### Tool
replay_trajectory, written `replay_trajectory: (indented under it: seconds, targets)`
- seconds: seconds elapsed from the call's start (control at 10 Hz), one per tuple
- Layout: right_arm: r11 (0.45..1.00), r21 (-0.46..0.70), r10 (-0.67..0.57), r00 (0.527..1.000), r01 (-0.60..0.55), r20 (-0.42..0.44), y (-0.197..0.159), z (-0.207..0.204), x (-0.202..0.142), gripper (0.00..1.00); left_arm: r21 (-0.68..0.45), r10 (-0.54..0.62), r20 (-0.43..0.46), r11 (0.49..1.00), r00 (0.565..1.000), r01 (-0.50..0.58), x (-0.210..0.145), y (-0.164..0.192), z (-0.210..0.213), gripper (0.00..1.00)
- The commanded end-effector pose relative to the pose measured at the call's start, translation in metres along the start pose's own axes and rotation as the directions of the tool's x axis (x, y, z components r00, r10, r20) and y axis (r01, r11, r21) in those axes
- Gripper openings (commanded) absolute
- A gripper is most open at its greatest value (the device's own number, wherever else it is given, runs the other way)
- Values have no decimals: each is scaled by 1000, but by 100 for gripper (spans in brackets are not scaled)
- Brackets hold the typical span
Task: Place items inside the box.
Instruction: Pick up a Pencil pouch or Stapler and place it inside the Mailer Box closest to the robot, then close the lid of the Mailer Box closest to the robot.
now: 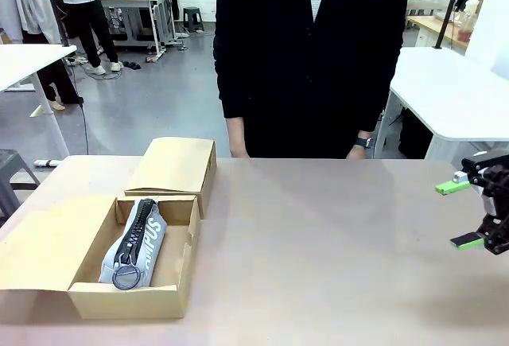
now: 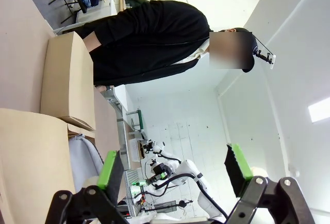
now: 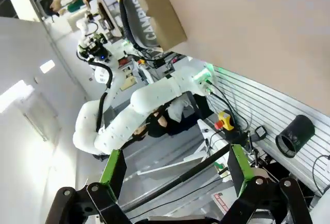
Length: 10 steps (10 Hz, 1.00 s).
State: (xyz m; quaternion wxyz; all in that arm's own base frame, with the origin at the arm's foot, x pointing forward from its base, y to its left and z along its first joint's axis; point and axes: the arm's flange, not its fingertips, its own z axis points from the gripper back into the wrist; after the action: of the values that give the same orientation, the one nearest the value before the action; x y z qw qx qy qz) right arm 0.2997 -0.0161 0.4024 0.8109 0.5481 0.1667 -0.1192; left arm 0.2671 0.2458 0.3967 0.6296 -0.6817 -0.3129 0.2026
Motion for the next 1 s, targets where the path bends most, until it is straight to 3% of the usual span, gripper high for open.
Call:
replay_trajectory:
  seconds: [0.0,0.9]
  targets:
    - [998,-7,58,998,-58,3,21,-8,-6,100,-14,-14,-2,1000,1000,14,-5,-1,-2,100]
    - [998,-7,58,998,-58,3,21,-8,-6,100,0,0,0,1000,1000,0,0,0,0,100]
